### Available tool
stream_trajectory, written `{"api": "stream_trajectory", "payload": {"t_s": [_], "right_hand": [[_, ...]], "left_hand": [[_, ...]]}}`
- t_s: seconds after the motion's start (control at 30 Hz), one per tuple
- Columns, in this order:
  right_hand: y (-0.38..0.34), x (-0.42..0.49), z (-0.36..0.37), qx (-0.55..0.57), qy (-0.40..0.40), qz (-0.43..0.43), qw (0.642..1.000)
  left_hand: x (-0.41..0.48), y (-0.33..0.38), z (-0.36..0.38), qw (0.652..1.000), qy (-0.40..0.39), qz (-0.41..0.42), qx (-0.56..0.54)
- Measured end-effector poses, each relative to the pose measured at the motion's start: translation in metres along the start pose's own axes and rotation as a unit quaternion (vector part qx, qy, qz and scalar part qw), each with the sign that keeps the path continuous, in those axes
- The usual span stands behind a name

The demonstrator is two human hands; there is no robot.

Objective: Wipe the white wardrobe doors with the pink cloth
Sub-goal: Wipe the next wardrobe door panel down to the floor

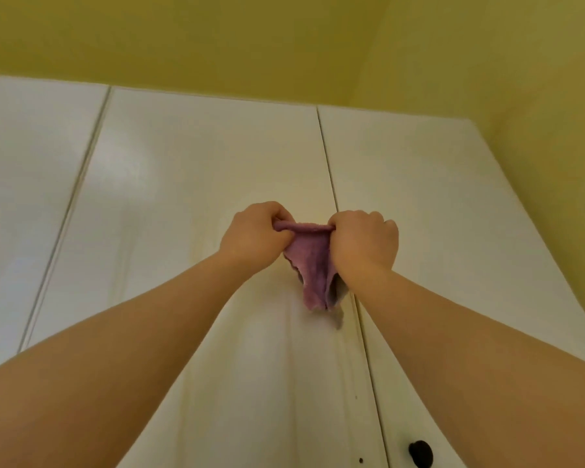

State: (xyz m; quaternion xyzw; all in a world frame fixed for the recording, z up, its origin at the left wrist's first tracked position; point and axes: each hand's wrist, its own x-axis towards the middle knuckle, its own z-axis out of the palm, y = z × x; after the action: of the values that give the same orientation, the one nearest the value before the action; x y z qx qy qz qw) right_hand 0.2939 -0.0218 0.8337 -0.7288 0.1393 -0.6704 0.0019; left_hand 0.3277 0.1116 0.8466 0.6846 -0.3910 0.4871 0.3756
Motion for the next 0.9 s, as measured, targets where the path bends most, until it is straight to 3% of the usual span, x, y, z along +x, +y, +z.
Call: {"api": "stream_trajectory", "payload": {"t_s": [0.17, 0.3, 0.47, 0.6, 0.8, 0.9], "right_hand": [[0.005, 0.019, -0.002, 0.155, 0.029, 0.094, 0.983], [0.011, 0.008, 0.007, 0.217, 0.084, 0.109, 0.966], [0.02, -0.004, 0.047, 0.384, 0.083, 0.105, 0.914], [0.024, 0.007, 0.072, 0.278, 0.0, 0.053, 0.959], [0.049, -0.061, 0.095, 0.221, 0.099, -0.081, 0.967], [0.057, -0.05, 0.086, 0.201, 0.067, -0.119, 0.97]], "left_hand": [[0.01, 0.001, 0.008, 0.999, 0.011, 0.031, 0.001], [0.008, -0.019, 0.019, 0.969, 0.058, 0.044, 0.237], [-0.002, -0.042, 0.034, 0.919, -0.03, 0.021, 0.392], [-0.001, -0.051, 0.034, 0.9, -0.028, 0.041, 0.434], [0.0, -0.045, 0.037, 0.909, -0.009, 0.036, 0.415], [0.0, -0.042, 0.041, 0.903, -0.003, 0.031, 0.429]]}}
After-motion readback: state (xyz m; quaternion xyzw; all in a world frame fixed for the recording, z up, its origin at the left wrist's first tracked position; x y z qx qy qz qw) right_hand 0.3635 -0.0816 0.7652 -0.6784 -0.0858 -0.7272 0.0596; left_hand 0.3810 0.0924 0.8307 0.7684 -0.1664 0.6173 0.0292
